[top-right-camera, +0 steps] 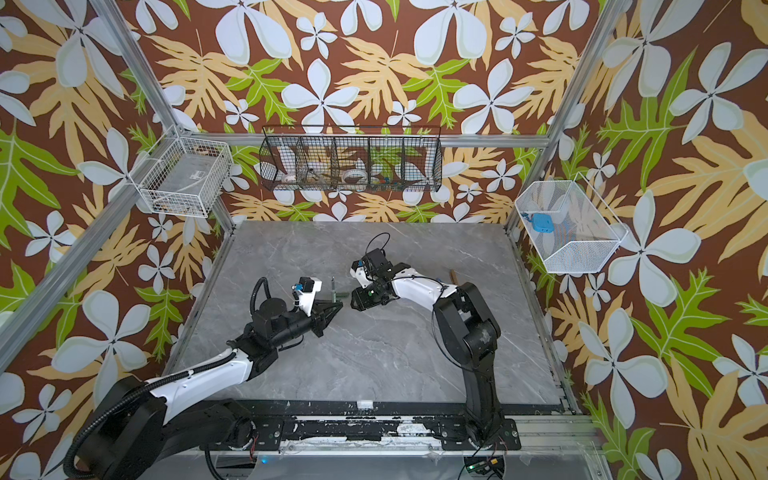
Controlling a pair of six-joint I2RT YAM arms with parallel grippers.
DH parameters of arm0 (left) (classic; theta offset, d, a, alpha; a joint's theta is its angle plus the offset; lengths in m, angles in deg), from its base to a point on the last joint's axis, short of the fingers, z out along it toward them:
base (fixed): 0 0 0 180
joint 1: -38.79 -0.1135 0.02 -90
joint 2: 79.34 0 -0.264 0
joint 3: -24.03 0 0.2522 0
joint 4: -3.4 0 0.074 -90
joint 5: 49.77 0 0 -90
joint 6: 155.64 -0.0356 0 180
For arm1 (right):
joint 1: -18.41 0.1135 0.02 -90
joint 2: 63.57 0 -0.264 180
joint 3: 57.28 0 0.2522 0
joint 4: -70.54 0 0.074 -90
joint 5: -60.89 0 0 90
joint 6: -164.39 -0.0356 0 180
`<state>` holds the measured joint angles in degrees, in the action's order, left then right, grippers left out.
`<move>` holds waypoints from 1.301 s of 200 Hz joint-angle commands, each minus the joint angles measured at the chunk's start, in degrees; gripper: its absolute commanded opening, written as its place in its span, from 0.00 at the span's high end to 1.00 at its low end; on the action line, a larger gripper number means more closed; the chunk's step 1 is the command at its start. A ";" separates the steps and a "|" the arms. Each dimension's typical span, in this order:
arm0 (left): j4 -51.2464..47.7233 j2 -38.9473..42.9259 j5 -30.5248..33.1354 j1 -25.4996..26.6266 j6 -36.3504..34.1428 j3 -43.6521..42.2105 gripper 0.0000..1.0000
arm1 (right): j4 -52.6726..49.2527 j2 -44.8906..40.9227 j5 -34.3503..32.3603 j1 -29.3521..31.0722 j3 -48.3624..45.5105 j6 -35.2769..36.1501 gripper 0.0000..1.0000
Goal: Insert the pens into the pen caps
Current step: 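Lower the right gripper onto a green cap and close on it, then lift the green cap with the right gripper and swing it toward the left gripper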
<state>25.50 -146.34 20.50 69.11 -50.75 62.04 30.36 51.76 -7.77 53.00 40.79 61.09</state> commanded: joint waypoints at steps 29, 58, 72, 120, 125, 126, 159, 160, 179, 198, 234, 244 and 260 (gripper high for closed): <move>2.11 0.21 -0.11 -0.05 -0.43 -0.30 1.00 | -7.57 3.08 -8.71 0.14 4.76 -1.57 0.44; 2.09 -0.06 -0.35 -0.07 -0.44 -0.26 1.00 | -9.68 6.68 -10.42 0.09 9.31 -0.99 0.44; 2.09 -0.08 -0.46 -0.06 -0.44 -0.19 1.00 | -11.91 8.91 -12.09 0.11 12.22 -0.44 0.44; 2.19 -0.04 -0.46 -0.01 -0.66 -0.34 1.00 | -16.14 13.39 -14.72 0.17 17.99 0.12 0.47; 2.27 -0.12 -0.57 -0.02 -0.65 -0.42 1.00 | -16.43 13.66 -15.04 0.24 18.43 0.03 0.47; 2.28 -0.09 -0.57 -0.01 -0.61 -0.43 1.00 | -16.50 13.77 -15.03 0.23 18.52 0.03 0.47; 2.42 -0.49 -0.65 -0.05 -0.57 -0.30 1.00 | -17.46 15.51 -15.13 0.89 20.21 -0.63 0.48; 2.44 -0.54 -0.61 -0.03 -0.57 -0.28 1.00 | -17.49 15.53 -15.16 0.95 20.24 -0.65 0.48; 2.30 -0.67 -0.58 -0.04 -0.66 -0.26 1.00 | -18.67 16.95 -16.61 1.66 21.38 -1.11 0.49; 2.34 -0.66 -0.66 -0.08 -0.66 -0.26 1.00 | -19.55 18.21 -18.01 2.05 22.12 -1.51 0.52; 2.20 -0.41 -0.34 -0.05 -0.66 -0.26 1.00 | -21.03 19.42 -20.33 2.24 22.63 -1.99 0.60; 2.20 -0.46 -0.43 -0.03 -0.66 -0.26 1.00 | -21.46 19.66 -21.03 2.32 22.88 -2.00 0.62; 2.25 -0.67 -0.53 -0.07 -0.66 -0.26 1.00 | -22.28 20.08 -21.84 2.39 23.50 -1.99 0.65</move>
<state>25.98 -146.93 20.31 69.11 -50.77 61.73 12.22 69.92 -28.47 55.29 64.35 59.64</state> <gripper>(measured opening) 0.130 0.367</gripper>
